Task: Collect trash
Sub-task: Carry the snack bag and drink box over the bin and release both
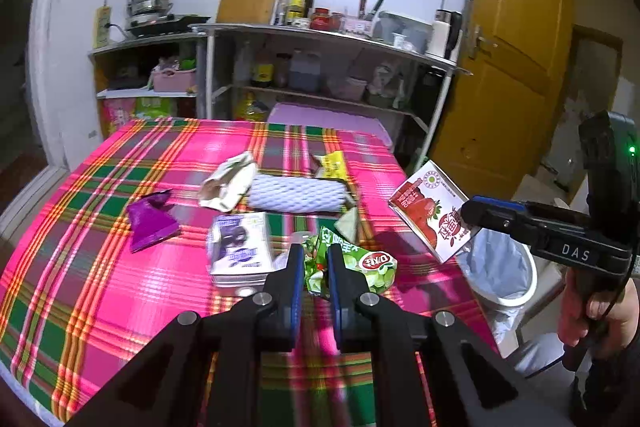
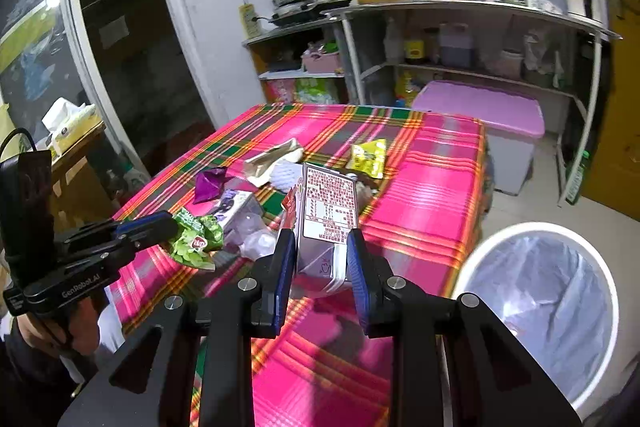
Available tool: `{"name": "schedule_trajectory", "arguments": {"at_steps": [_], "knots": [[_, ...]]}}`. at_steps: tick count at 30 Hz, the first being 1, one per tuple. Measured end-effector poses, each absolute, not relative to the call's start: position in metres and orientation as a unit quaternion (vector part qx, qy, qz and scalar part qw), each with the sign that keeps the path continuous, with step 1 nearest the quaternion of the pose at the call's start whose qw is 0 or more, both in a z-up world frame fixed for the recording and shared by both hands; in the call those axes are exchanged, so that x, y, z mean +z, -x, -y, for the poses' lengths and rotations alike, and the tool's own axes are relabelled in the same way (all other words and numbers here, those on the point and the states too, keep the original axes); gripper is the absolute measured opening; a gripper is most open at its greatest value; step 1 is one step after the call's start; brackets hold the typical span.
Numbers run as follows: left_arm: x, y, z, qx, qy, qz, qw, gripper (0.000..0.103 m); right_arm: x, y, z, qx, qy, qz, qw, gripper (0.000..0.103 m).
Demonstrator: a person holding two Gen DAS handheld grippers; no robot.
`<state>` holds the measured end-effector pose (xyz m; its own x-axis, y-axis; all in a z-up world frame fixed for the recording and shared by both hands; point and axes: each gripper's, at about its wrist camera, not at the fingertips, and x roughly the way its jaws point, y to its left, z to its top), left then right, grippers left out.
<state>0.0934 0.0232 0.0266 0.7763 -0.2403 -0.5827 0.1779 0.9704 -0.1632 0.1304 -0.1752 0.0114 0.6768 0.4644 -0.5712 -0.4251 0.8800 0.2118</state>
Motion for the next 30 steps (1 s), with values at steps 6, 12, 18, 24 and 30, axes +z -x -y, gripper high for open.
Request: {"name": "schedule_trajectory", "arguments": {"at_steps": [6,12,18,24,30], "knots": [[0.027,-0.101,0.003,-0.137,0.041,-0.317,0.937,0.012,0.009,-0.122,0.202,0.218,-0.044,-0.32,0.921,0.028],[0.027,-0.113,0.035,-0.17,0.03,-0.319,0.932,0.012,0.005,-0.117,0.236,0.187,-0.058,-0.321,0.927,0.028],[0.026,-0.129,0.075,-0.207,0.015,-0.32,0.924,0.012,0.001,-0.111,0.27,0.148,-0.07,-0.322,0.932,0.028],[0.022,-0.142,0.119,-0.244,-0.001,-0.326,0.913,0.012,-0.007,-0.107,0.301,0.112,-0.085,-0.329,0.934,0.028],[0.011,-0.152,0.152,-0.273,-0.011,-0.337,0.901,0.012,-0.017,-0.105,0.32,0.086,-0.084,-0.341,0.932,0.028]]}}
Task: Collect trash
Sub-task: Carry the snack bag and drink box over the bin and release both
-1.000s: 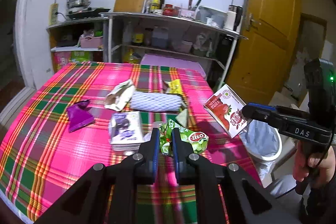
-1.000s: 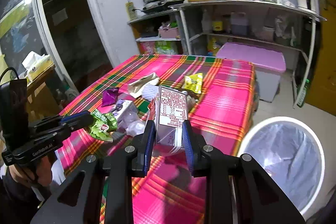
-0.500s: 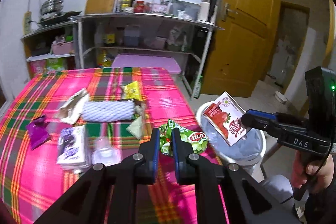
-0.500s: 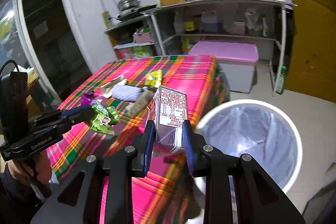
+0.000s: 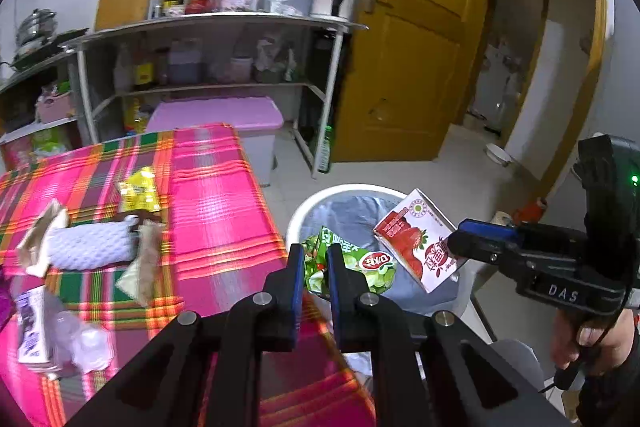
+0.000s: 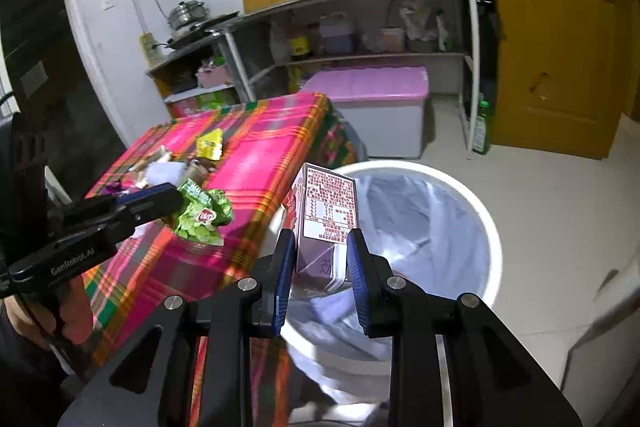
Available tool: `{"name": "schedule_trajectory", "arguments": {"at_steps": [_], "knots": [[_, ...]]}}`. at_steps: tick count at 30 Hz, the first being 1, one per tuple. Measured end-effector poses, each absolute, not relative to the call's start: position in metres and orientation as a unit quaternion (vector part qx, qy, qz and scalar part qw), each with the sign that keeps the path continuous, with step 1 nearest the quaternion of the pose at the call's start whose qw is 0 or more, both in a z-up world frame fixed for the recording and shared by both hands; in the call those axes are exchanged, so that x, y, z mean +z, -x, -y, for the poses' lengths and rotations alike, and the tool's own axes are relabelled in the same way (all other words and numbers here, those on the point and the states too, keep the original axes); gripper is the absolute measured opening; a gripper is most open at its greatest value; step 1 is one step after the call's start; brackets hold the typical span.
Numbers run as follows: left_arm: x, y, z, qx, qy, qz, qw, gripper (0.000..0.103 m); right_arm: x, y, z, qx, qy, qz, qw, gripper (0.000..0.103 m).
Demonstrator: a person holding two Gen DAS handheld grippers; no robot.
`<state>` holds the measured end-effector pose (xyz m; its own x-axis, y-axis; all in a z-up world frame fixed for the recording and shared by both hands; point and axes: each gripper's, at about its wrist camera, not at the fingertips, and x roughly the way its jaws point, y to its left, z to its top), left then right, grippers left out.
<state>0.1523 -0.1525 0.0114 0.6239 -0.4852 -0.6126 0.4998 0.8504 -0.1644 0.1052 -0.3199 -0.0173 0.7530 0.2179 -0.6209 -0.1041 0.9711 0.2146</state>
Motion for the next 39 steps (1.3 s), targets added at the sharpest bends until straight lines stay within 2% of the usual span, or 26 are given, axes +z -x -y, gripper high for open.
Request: {"name": "schedule_trajectory", "arguments": {"at_steps": [12,16,19,20,28,34,39], "knots": [[-0.019,-0.175,0.192,-0.297,-0.017,-0.37,0.88,0.013,-0.042,-0.109,0.351,0.059,-0.112,-0.369,0.921,0.028],[-0.026,-0.18,0.192,-0.296,-0.012,-0.38,0.876,0.021,-0.046,-0.11,0.355,0.055,-0.115,-0.373,0.919,0.029],[-0.027,-0.182,0.191,-0.297,-0.008,-0.382,0.875,0.028,-0.047,-0.108,0.355,0.056,-0.114,-0.373,0.919,0.035],[-0.027,-0.182,0.19,-0.298,-0.007,-0.381,0.875,0.028,-0.047,-0.108,0.356,0.056,-0.115,-0.372,0.919,0.038],[-0.022,-0.177,0.186,-0.307,0.003,-0.375,0.875,0.03,-0.038,-0.102,0.353,0.059,-0.119,-0.359,0.924,0.038],[-0.022,-0.176,0.186,-0.311,0.005,-0.376,0.873,0.041,-0.035,-0.098,0.352,0.059,-0.12,-0.357,0.924,0.038],[-0.021,-0.173,0.186,-0.314,0.005,-0.372,0.873,0.042,-0.033,-0.096,0.35,0.063,-0.118,-0.355,0.925,0.038]]}}
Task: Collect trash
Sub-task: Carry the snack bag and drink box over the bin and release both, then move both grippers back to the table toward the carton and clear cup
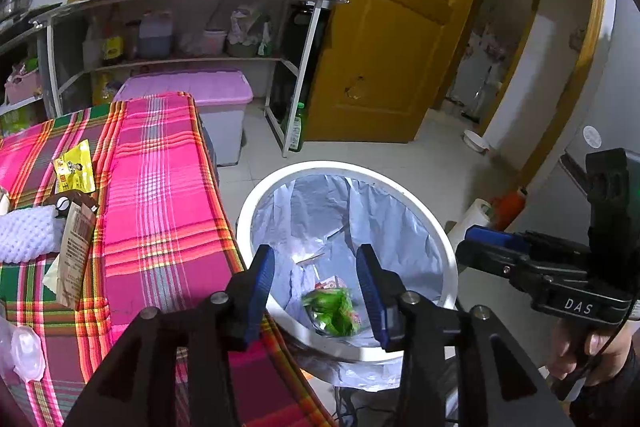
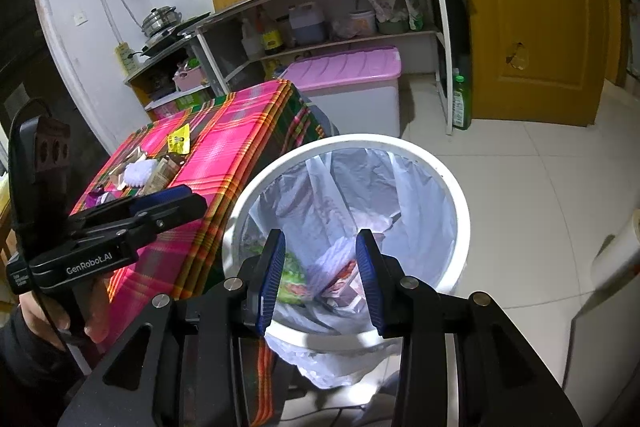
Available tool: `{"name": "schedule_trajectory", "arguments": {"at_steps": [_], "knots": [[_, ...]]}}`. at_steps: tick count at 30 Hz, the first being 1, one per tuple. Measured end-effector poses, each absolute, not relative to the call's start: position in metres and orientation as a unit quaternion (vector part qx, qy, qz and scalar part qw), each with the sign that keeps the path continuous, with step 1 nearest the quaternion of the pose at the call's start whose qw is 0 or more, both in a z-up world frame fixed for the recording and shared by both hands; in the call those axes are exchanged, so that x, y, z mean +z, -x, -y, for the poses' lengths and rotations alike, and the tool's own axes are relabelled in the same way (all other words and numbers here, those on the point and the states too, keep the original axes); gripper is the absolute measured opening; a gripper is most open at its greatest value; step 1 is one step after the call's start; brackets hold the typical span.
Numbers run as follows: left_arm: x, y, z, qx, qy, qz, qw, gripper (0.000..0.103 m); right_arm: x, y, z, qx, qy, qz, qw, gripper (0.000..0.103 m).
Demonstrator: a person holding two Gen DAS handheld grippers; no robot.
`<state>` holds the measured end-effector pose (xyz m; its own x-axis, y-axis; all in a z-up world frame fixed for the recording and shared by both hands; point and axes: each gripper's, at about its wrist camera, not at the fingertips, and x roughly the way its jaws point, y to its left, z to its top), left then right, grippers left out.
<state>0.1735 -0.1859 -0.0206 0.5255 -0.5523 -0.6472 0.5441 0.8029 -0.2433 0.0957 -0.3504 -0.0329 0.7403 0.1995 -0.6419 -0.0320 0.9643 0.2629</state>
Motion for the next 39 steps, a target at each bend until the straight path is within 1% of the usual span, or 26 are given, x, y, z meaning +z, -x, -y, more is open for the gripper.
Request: {"name": "schedule_trajectory", "arguments": {"at_steps": [12,20,22,27,39], "knots": [[-0.011,-0.16,0.162,-0.298,0.02,-0.367,0.881,0.042,-0.017,-0.086,0.337,0.076,-0.116,-0.338,0.931,0.038],[0.001,-0.137,0.116,-0.25,0.027,-0.348,0.903,0.043,-0.004,-0.08,0.296,0.12,-0.089,-0.323,0.935,0.038],[0.003,-0.131,0.101,-0.235,0.032,-0.347,0.907,0.044,-0.003,-0.079,0.285,0.129,-0.083,-0.32,0.935,0.038],[0.004,-0.117,0.07,-0.207,0.037,-0.344,0.915,0.044,-0.005,-0.079,0.254,0.157,-0.061,-0.312,0.935,0.038],[0.002,-0.094,0.003,-0.123,0.044,-0.332,0.934,0.044,-0.013,-0.091,0.211,0.205,-0.041,-0.349,0.914,0.038]]}}
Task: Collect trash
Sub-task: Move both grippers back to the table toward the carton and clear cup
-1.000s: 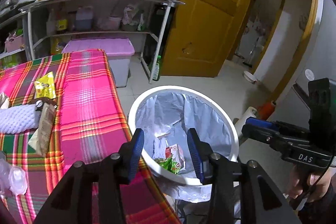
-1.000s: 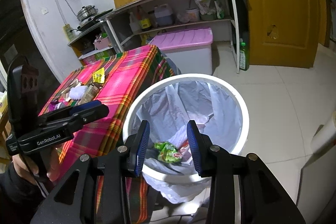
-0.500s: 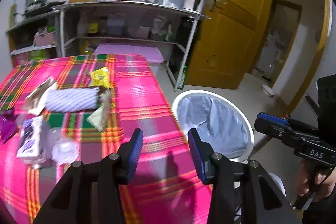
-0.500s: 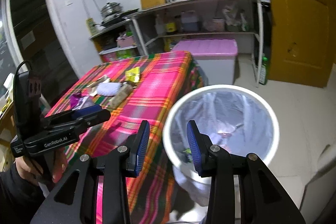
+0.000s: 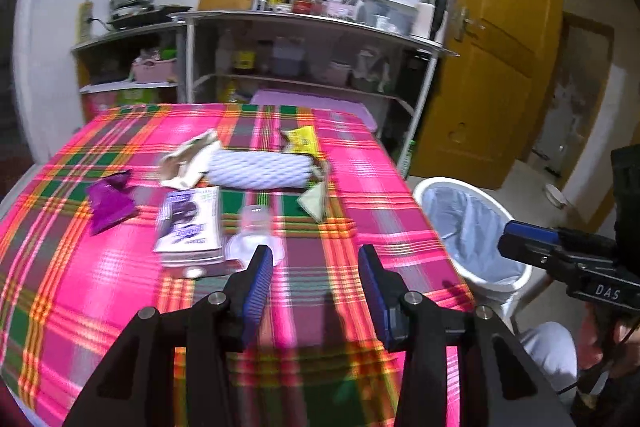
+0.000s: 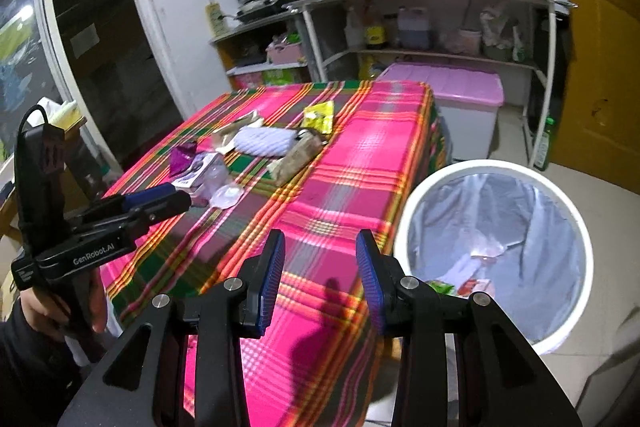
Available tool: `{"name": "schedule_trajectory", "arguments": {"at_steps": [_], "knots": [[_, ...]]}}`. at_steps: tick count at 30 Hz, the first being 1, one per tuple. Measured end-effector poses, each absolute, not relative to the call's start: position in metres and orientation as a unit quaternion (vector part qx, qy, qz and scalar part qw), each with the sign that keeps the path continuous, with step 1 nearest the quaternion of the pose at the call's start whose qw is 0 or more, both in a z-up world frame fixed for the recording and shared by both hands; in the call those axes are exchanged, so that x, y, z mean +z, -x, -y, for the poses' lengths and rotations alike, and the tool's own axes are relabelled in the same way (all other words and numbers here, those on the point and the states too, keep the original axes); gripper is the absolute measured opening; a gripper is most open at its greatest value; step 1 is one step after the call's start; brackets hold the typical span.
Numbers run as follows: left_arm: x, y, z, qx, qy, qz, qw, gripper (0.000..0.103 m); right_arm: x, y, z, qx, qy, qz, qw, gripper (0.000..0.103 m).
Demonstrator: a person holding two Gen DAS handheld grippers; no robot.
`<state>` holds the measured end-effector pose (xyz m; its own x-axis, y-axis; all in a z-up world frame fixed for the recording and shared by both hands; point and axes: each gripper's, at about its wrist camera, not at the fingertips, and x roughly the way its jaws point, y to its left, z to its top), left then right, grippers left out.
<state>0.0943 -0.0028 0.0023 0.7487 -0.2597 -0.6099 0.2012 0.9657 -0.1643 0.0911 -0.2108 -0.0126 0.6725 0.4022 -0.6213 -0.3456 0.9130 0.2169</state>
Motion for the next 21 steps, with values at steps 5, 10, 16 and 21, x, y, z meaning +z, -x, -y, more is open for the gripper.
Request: {"name": "schedule_trajectory", "arguments": {"at_steps": [5,10,16,21], "knots": [[-0.001,-0.096,-0.025,-0.087,0.054,-0.336,0.936,0.044,-0.009,-0.099,0.187,0.222,-0.017,-0.351,0.909,0.038],[-0.004,-0.102,-0.05,-0.06,0.068,-0.338,0.937,0.044,-0.005,-0.109,0.159,0.246,0.008,-0.35,0.904,0.038],[-0.005,-0.103,-0.069,-0.041,0.073,-0.336,0.938,0.044,-0.006,-0.128,0.124,0.269,0.03,-0.358,0.894,0.038],[-0.007,-0.102,-0.081,-0.034,0.076,-0.339,0.937,0.044,-0.015,-0.146,0.097,0.286,0.04,-0.373,0.882,0.038]]}}
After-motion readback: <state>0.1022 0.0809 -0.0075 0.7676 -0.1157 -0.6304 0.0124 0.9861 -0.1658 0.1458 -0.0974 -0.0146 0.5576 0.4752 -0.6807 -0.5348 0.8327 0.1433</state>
